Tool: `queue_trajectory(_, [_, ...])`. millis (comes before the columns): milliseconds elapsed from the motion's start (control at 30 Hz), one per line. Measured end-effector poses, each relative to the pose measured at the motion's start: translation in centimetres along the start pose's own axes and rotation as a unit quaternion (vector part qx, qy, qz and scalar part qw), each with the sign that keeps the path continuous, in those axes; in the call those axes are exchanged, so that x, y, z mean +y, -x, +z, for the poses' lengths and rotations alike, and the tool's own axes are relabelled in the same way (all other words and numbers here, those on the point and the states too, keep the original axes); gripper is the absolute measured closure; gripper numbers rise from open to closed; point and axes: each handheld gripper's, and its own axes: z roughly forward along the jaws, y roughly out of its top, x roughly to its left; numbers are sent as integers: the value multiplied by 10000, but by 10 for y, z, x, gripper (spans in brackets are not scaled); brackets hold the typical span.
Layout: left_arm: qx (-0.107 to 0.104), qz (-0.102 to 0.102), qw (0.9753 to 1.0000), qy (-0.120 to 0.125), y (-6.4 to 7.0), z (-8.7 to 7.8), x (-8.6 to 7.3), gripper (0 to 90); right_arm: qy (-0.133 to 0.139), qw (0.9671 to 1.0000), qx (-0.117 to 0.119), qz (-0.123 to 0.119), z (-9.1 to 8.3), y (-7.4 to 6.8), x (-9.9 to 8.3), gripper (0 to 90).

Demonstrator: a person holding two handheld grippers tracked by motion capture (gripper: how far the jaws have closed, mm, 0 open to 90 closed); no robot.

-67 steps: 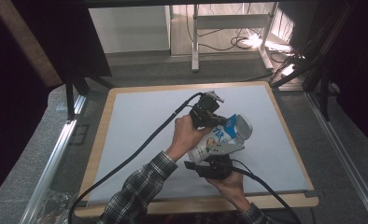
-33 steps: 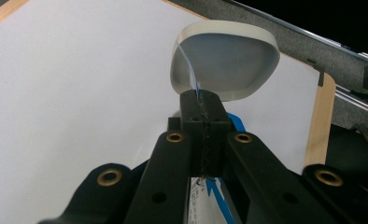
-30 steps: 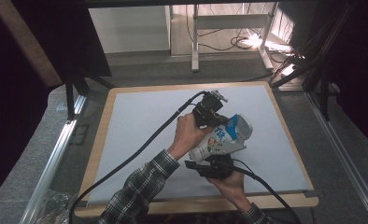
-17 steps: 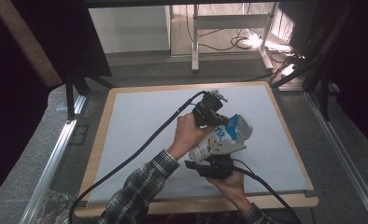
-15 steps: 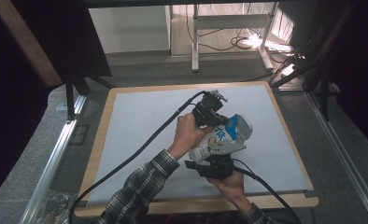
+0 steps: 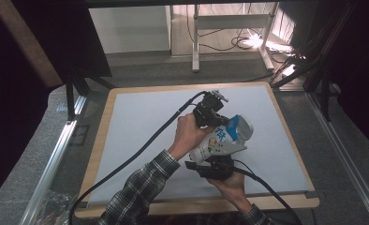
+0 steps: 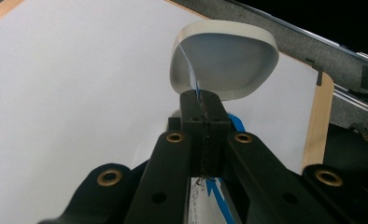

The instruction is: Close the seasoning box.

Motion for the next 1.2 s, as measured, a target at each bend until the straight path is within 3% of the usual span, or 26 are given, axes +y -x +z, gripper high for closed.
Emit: queue_trajectory(1200, [-45,-66,9999,-101,-3,0,2,900,39,10000,4,-52,-1,-3,3,627])
